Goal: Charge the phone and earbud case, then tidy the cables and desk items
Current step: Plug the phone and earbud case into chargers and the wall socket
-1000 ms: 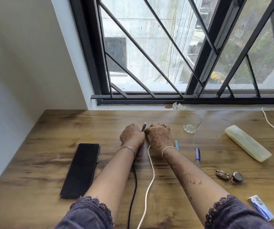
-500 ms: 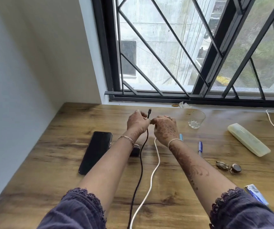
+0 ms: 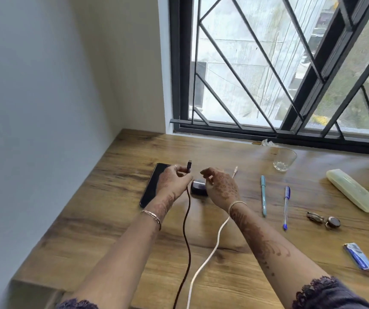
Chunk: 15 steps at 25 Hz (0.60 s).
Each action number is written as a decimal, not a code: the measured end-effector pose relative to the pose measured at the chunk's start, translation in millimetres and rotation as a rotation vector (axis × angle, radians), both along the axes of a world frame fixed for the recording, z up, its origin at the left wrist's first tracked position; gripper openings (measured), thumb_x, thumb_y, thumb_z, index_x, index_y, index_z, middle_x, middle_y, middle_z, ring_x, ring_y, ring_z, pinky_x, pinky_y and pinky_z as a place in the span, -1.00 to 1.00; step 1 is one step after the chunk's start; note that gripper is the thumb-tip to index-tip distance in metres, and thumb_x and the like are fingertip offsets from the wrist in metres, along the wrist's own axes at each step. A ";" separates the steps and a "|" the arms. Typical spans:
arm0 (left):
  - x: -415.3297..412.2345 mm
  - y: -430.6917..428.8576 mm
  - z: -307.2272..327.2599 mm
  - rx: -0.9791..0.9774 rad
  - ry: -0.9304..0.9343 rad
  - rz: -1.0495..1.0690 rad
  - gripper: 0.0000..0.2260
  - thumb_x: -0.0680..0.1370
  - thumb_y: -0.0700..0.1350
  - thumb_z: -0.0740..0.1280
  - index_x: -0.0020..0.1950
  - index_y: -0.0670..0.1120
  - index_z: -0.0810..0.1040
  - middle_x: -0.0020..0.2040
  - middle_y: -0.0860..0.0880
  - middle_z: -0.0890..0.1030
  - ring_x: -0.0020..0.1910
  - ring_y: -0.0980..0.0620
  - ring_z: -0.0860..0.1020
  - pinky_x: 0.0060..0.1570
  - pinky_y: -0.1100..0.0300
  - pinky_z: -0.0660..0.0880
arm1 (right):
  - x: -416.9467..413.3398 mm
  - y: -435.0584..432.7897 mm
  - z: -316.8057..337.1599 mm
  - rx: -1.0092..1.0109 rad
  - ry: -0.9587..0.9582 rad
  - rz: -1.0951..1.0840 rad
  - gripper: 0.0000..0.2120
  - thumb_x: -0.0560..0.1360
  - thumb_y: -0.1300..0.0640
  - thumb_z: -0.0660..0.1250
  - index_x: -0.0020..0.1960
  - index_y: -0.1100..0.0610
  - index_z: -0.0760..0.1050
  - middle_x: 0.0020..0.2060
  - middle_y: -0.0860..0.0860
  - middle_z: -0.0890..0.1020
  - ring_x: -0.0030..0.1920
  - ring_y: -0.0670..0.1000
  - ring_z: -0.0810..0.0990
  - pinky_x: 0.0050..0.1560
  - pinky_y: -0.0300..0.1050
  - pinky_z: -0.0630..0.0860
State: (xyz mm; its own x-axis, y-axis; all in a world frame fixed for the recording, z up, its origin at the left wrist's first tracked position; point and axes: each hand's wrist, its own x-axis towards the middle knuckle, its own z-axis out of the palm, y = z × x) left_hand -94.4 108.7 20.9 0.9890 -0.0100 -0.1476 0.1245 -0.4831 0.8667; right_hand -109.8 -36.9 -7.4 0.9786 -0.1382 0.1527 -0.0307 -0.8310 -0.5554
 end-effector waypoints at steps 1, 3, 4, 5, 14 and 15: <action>-6.2 10.9 -5.4 0.012 0.013 0.028 -0.87 0.39 0.00 0.39 -0.08 0.10 0.55 -0.17 0.09 0.63 -0.13 0.01 0.65 -0.03 0.04 0.61 | -3.2 9.8 -4.5 0.065 0.022 0.004 -0.72 0.51 0.22 0.23 0.15 0.00 0.57 0.06 -0.03 0.65 0.05 0.02 0.60 0.15 -0.05 0.53; -18.3 31.2 -15.3 0.041 0.046 0.082 -0.85 0.39 -0.02 0.39 -0.06 0.08 0.57 -0.12 0.06 0.65 -0.10 0.01 0.64 0.00 0.10 0.58 | -7.1 31.0 -13.7 0.181 0.035 0.028 -0.73 0.48 0.24 0.25 0.11 0.04 0.60 0.03 -0.01 0.68 0.04 0.01 0.63 0.18 -0.07 0.52; -23.7 39.8 -19.5 0.060 0.063 0.104 -0.83 0.40 -0.03 0.39 -0.02 0.05 0.59 -0.11 0.06 0.65 -0.07 0.01 0.63 0.01 0.14 0.56 | -8.7 41.2 -18.3 0.226 0.033 0.042 -0.73 0.47 0.26 0.25 0.08 0.05 0.61 0.01 0.00 0.69 0.03 0.01 0.63 0.19 -0.07 0.52; -29.0 47.9 -23.3 0.079 0.074 0.130 -0.79 0.41 -0.04 0.39 0.03 0.03 0.60 -0.09 0.06 0.64 -0.04 0.02 0.62 0.02 0.19 0.53 | -10.6 51.0 -22.1 0.256 0.036 0.055 -0.73 0.47 0.27 0.24 0.06 0.06 0.61 -0.01 0.00 0.69 0.03 0.00 0.64 0.19 -0.06 0.52; -49.6 79.9 -48.0 0.059 0.105 0.244 -0.73 0.46 -0.04 0.38 0.16 -0.01 0.60 -0.02 0.07 0.64 0.02 0.09 0.57 0.03 0.32 0.40 | -47.5 69.6 -54.3 0.048 -0.205 0.212 -0.80 0.43 0.29 0.33 0.00 0.09 0.60 -0.08 -0.02 0.63 -0.04 0.00 0.56 0.07 -0.29 0.43; -49.5 79.5 -47.6 0.054 0.100 0.273 -0.74 0.46 -0.05 0.37 0.15 -0.01 0.60 -0.03 0.07 0.63 -0.01 0.10 0.56 0.00 0.33 0.39 | -45.3 67.0 -55.2 0.042 -0.222 0.216 -0.79 0.42 0.31 0.33 -0.01 0.09 0.60 -0.09 -0.03 0.62 -0.05 0.00 0.56 0.06 -0.33 0.40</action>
State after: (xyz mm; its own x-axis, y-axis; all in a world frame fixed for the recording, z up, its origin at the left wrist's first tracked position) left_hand -143.9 188.3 -26.7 0.9347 0.2648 -0.2371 0.3393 -0.4655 0.8174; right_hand -155.1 30.1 -62.7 0.9294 0.0587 0.3643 0.2700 -0.7812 -0.5629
